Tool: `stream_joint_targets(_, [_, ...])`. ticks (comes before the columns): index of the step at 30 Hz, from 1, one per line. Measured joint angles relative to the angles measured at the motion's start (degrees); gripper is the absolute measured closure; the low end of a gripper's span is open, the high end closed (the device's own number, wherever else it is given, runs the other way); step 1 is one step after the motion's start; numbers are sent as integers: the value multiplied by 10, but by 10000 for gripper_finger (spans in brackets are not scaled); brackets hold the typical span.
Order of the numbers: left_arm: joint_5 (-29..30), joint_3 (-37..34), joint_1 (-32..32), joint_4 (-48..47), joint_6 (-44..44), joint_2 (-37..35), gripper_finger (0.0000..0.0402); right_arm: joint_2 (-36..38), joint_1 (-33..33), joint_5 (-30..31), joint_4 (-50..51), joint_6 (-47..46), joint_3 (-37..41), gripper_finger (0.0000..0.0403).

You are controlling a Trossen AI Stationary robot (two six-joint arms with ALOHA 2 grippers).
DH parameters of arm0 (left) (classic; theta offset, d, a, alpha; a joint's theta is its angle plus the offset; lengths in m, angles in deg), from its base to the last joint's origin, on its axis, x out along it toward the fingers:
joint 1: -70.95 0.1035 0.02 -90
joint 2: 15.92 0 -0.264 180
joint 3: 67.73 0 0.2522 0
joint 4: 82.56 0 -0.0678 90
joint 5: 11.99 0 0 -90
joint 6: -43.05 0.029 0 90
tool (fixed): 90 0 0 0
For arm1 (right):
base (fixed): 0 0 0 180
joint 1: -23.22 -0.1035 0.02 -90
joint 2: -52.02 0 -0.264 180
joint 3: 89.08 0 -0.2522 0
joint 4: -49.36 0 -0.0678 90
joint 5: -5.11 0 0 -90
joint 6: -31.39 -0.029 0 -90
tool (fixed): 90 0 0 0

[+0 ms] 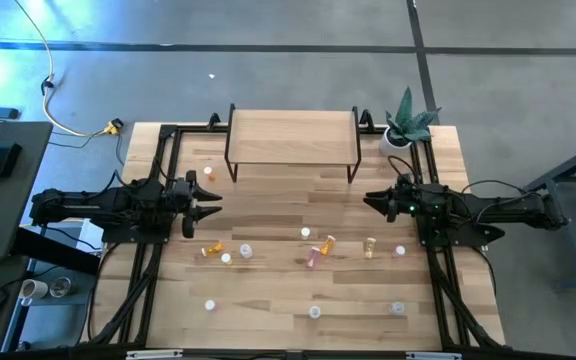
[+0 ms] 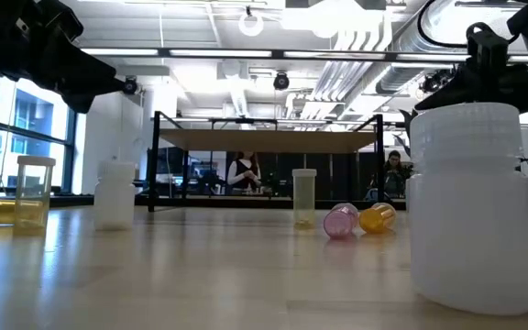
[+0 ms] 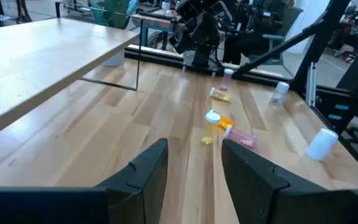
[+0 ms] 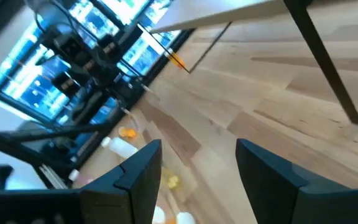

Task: Pick and place medicine bottles onto shelf by color
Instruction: Put the center yellow pill bottle on the shelf

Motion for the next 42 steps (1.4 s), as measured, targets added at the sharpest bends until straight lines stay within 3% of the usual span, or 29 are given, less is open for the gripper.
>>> stream_joint_targets(14, [2,0,0,1,-5,0,259,0,0,1,-162,7,-8,206])
stream_joint_targets(24, [2,0,0,2,-12,0,259,-68,0,-34,-40,151,-170,206])
stream_joint_targets(30, [2,0,0,2,-80,0,259,-136,0,-69,68,214,-262,206])
stream_joint_targets(42, [2,0,0,3,-136,0,259,-269,-1,-85,123,291,-319,204])
